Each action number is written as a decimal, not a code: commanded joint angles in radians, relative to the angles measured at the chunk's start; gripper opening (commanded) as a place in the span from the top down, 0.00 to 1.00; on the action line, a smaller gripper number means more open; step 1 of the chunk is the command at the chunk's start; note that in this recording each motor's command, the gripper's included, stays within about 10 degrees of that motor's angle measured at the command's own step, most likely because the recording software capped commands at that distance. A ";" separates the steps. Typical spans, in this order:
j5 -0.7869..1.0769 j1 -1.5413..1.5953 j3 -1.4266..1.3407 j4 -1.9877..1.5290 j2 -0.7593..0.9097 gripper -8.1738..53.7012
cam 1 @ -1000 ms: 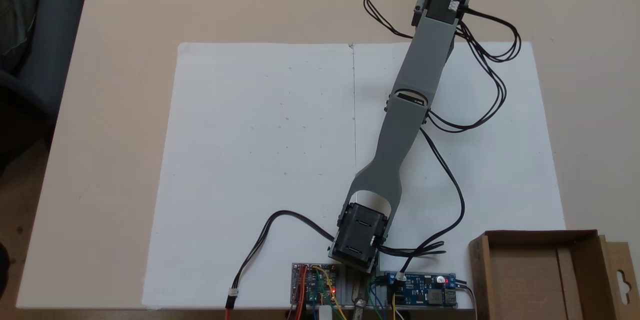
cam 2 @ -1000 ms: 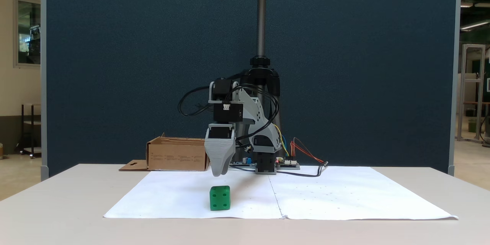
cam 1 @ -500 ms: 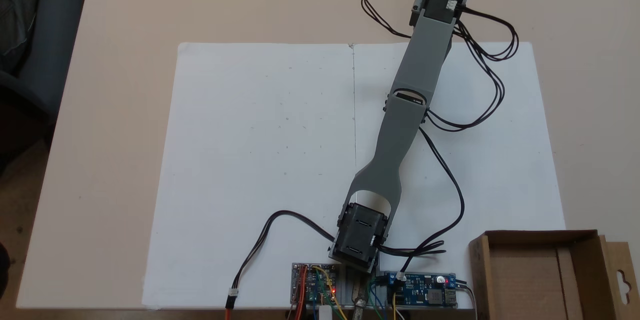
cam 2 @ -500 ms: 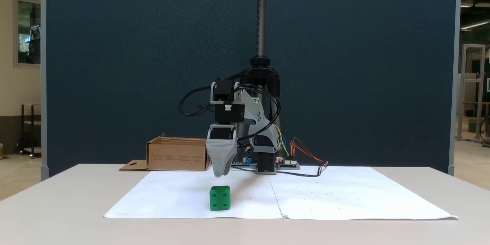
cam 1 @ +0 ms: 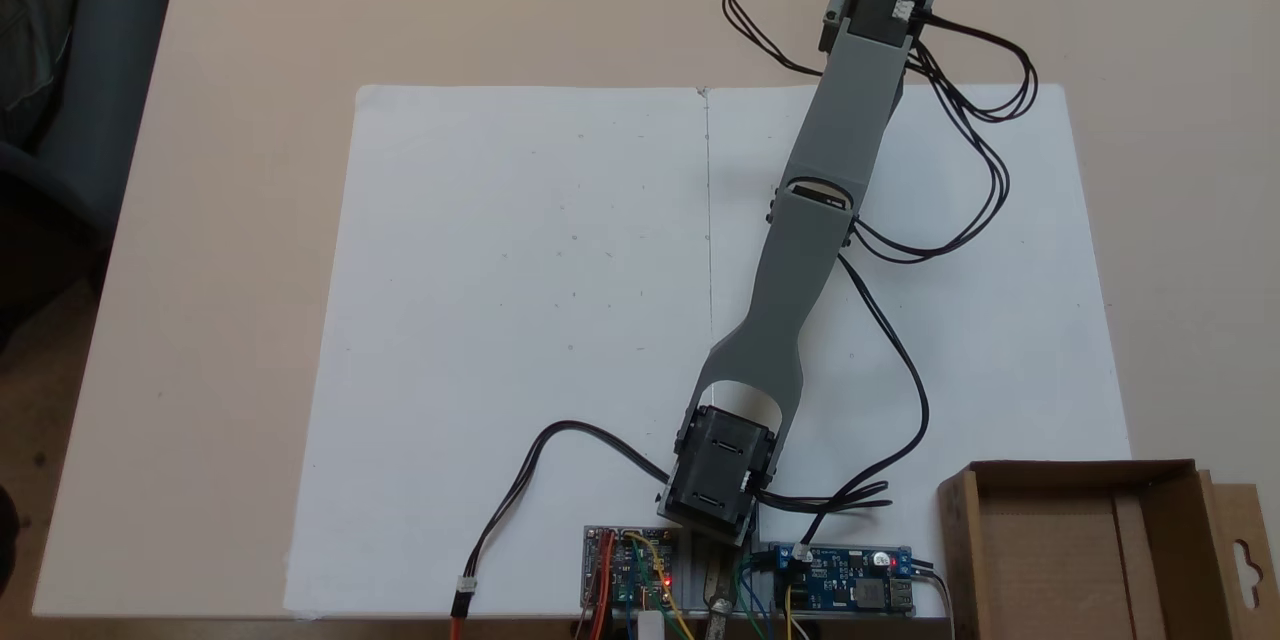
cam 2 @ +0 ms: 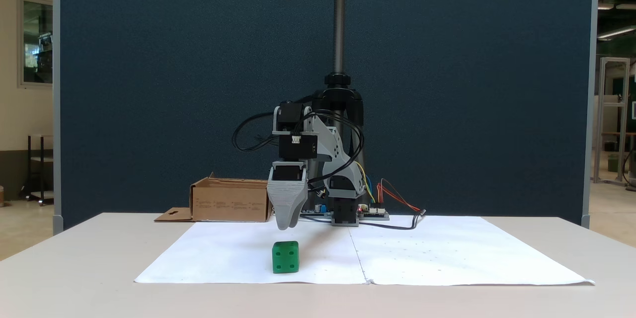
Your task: Grasp a green dice and put it in the bin.
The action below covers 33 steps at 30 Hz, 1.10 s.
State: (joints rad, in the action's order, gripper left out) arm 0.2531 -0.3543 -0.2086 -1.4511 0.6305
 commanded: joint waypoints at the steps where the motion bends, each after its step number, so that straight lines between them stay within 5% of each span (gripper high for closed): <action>1: -0.044 -0.005 0.046 -0.012 0.018 0.12; 33: -0.051 0.009 0.046 0.049 -0.051 0.14</action>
State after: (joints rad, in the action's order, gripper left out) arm 0.2531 -0.3359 -0.2086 -1.4174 0.5538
